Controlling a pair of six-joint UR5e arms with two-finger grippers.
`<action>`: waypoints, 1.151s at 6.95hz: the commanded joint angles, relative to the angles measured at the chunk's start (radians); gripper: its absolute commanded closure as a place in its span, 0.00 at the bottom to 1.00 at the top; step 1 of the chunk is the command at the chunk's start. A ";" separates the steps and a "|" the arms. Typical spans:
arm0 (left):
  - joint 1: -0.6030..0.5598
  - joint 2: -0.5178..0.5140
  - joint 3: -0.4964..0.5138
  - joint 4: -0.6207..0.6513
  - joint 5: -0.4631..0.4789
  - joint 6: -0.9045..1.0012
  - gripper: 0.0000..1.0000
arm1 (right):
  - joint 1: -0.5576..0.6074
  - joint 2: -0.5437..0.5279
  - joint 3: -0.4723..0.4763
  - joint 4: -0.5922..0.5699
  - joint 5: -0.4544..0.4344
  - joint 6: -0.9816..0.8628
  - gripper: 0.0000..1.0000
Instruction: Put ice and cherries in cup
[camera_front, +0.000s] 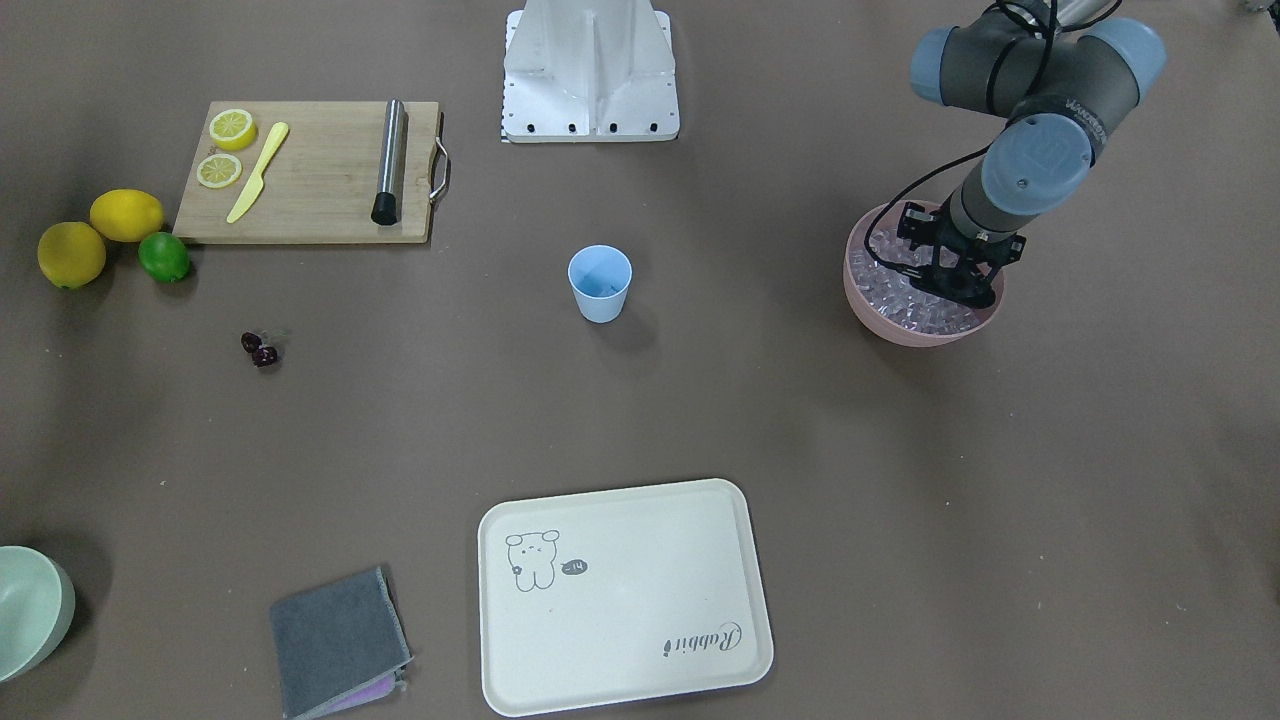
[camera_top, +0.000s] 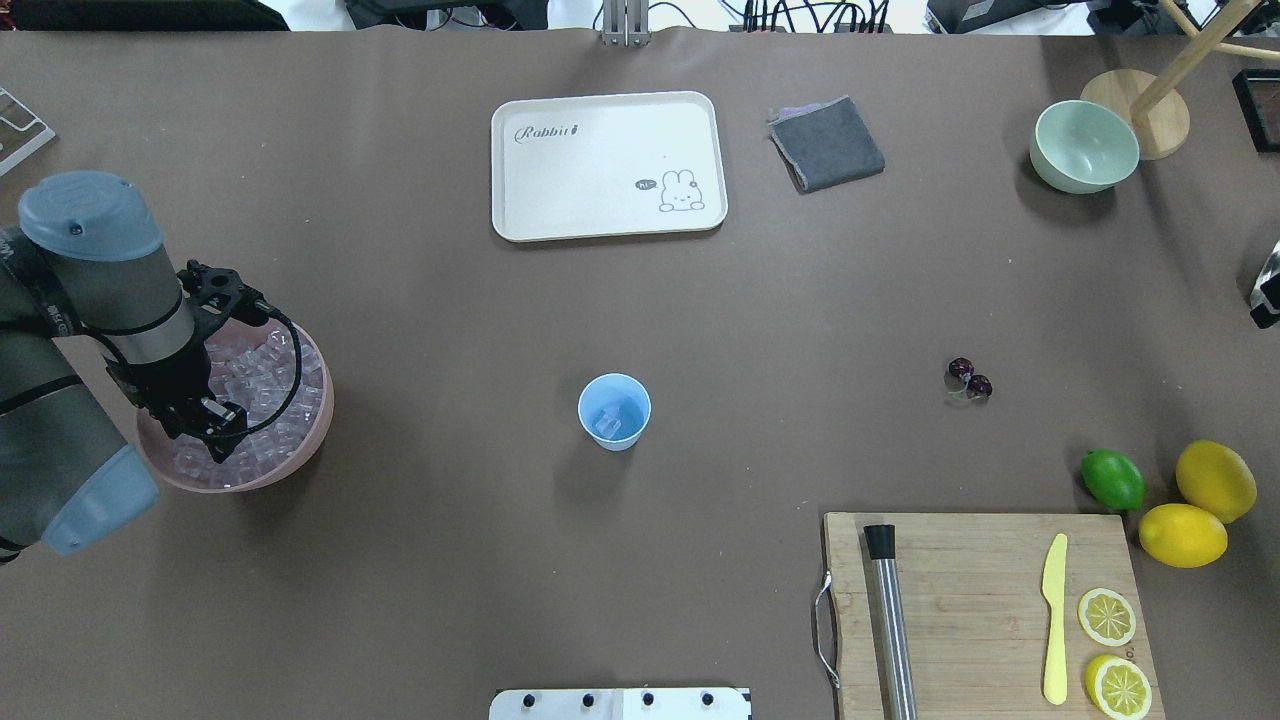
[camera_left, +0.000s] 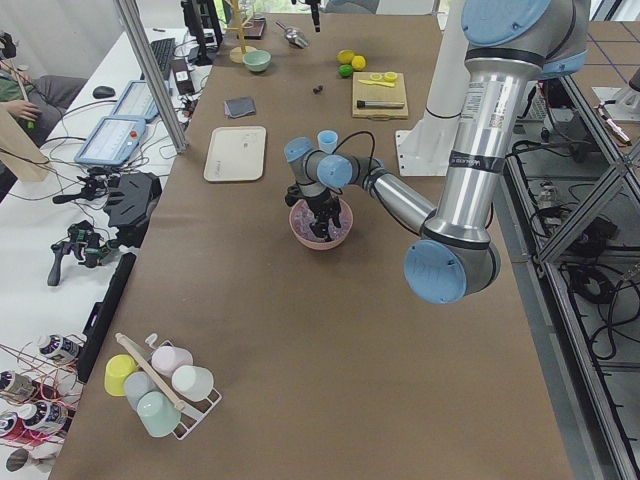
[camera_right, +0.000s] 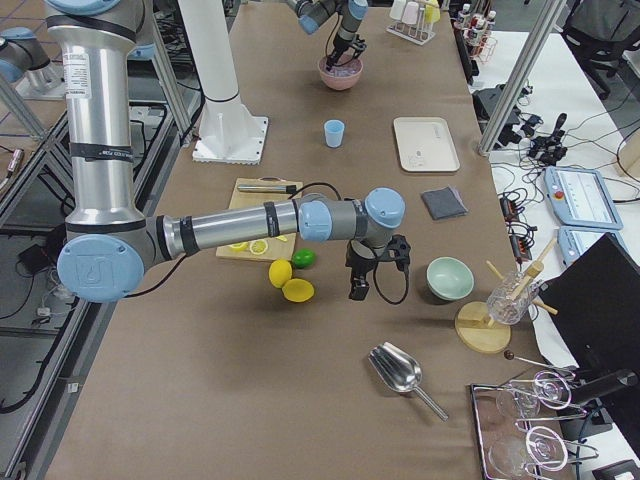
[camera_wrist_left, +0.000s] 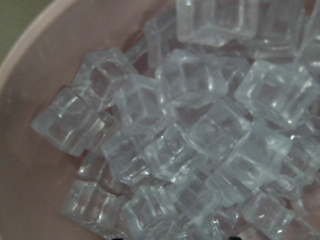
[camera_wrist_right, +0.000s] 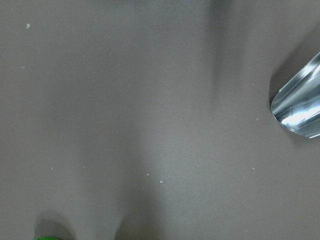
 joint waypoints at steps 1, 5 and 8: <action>-0.009 0.000 -0.003 0.003 -0.001 0.020 0.79 | 0.000 0.000 0.001 0.000 0.000 0.000 0.00; -0.049 -0.014 -0.037 0.068 -0.006 0.047 1.00 | -0.002 0.000 0.000 0.001 0.000 0.000 0.00; -0.054 -0.076 -0.035 0.139 -0.010 0.046 0.71 | -0.002 0.000 0.000 0.001 0.000 0.000 0.00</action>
